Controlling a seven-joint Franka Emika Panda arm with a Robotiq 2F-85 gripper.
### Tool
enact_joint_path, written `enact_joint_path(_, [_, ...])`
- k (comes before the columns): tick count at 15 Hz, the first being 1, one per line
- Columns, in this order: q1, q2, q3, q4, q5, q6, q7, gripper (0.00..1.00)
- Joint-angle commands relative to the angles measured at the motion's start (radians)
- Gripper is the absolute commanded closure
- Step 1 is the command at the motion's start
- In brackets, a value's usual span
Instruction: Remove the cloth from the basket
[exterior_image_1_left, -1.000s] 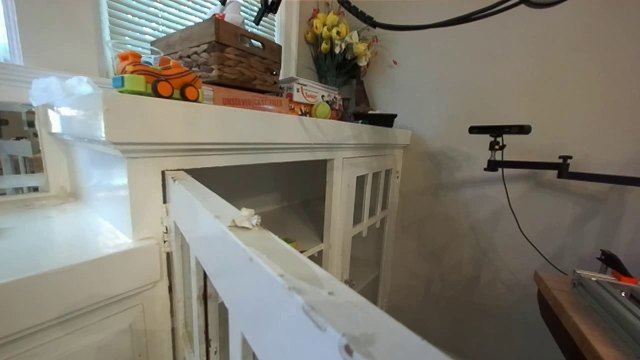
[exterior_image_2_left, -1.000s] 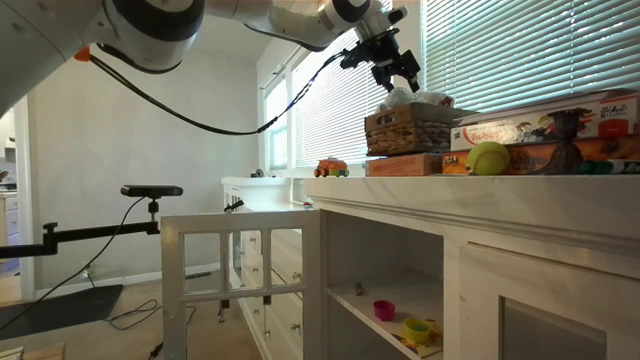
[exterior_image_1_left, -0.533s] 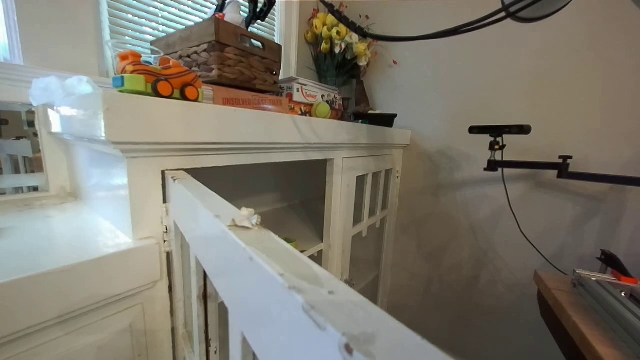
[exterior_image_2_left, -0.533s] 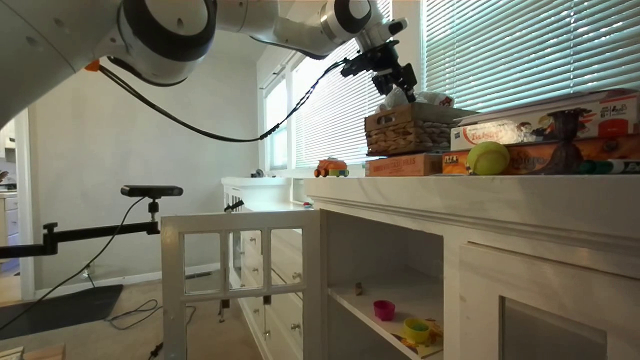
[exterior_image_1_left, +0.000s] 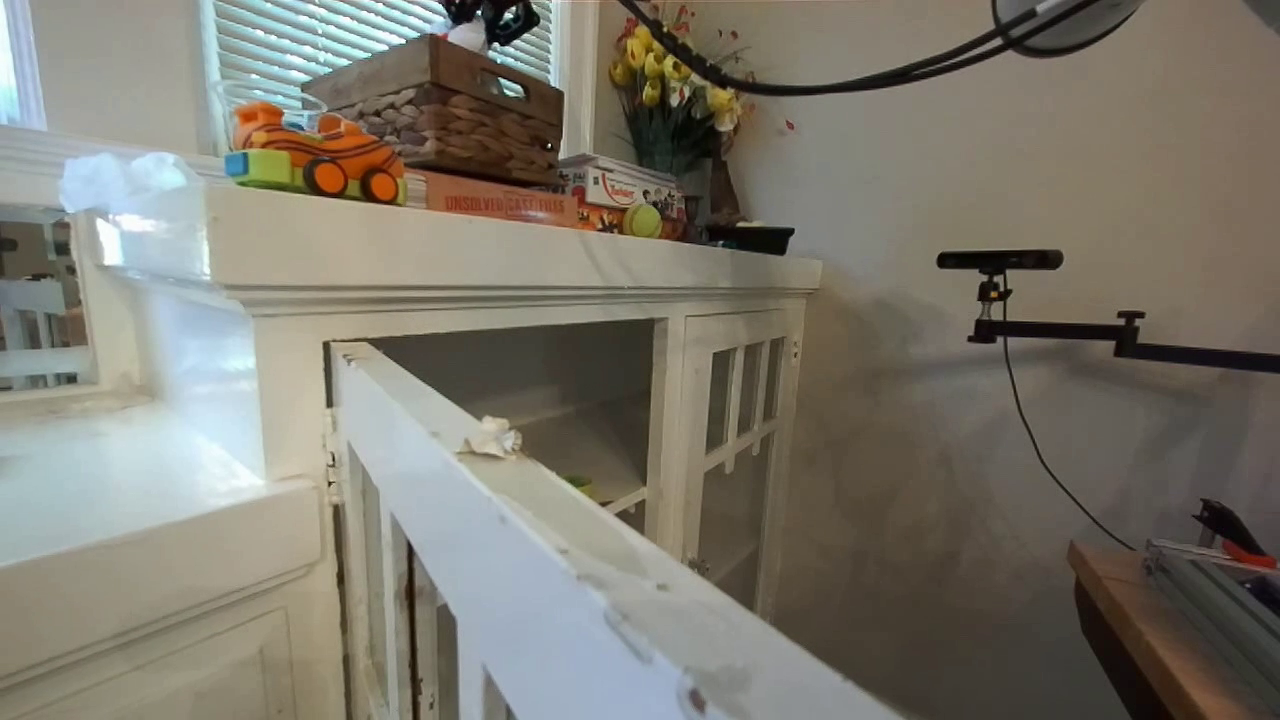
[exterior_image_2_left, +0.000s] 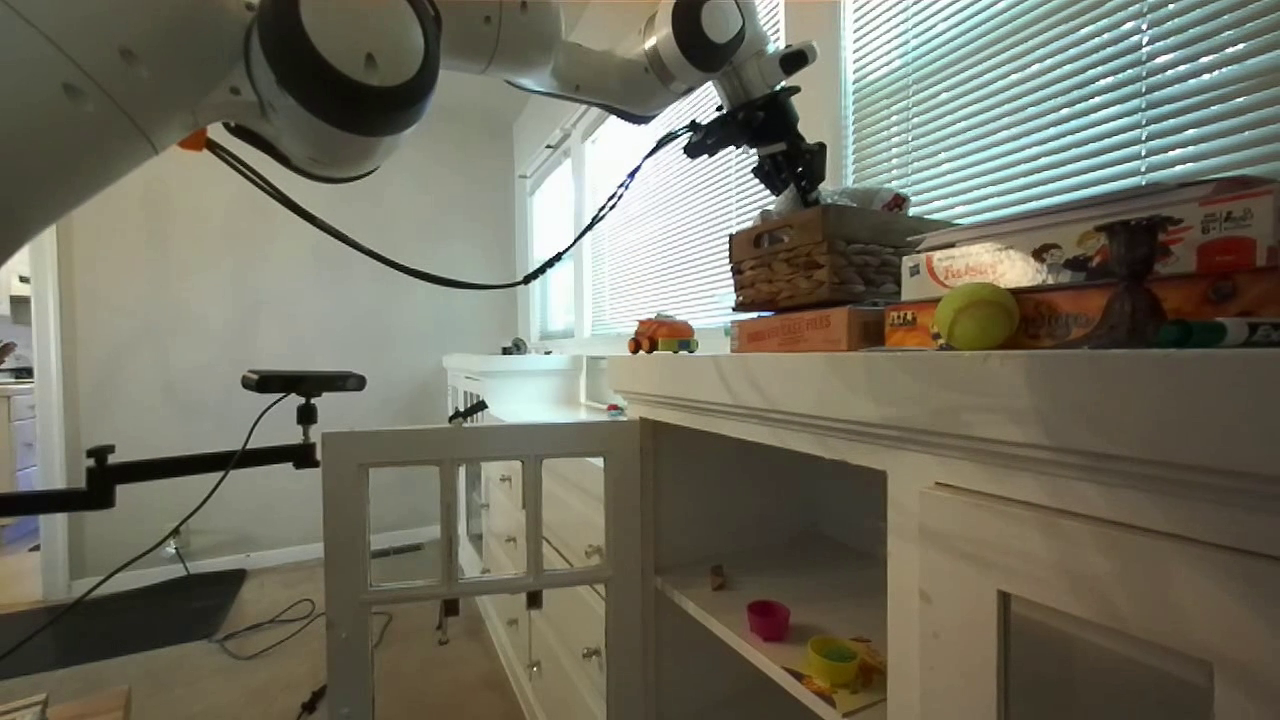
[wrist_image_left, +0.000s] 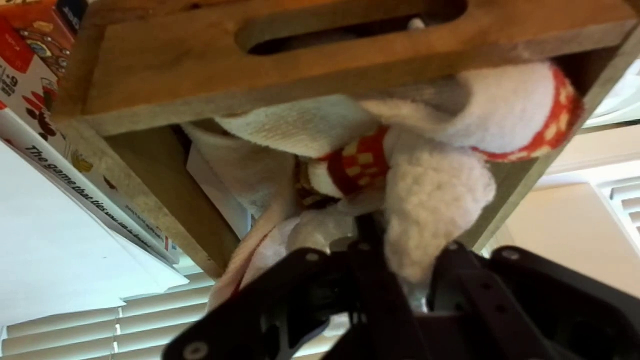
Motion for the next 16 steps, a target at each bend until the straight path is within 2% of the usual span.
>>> enact_joint_path(1, [0.003,0.03,-0.009,0.074,-0.006,-0.032,0.018,1.0])
enact_joint_path(10, [-0.02,-0.015,-0.074,0.14,-0.015,0.08,0.086,0.98])
enact_joint_path(11, [-0.025,0.041,-0.092,0.258,0.003,0.049,0.083,0.98])
enact_joint_path(12, [-0.031,0.036,-0.101,0.275,0.001,0.058,0.091,0.98])
enact_joint_path(14, [-0.037,-0.039,-0.119,0.183,-0.007,0.135,0.112,0.98])
enact_joint_path(16, [-0.046,-0.049,-0.139,0.19,-0.012,0.178,0.134,0.98])
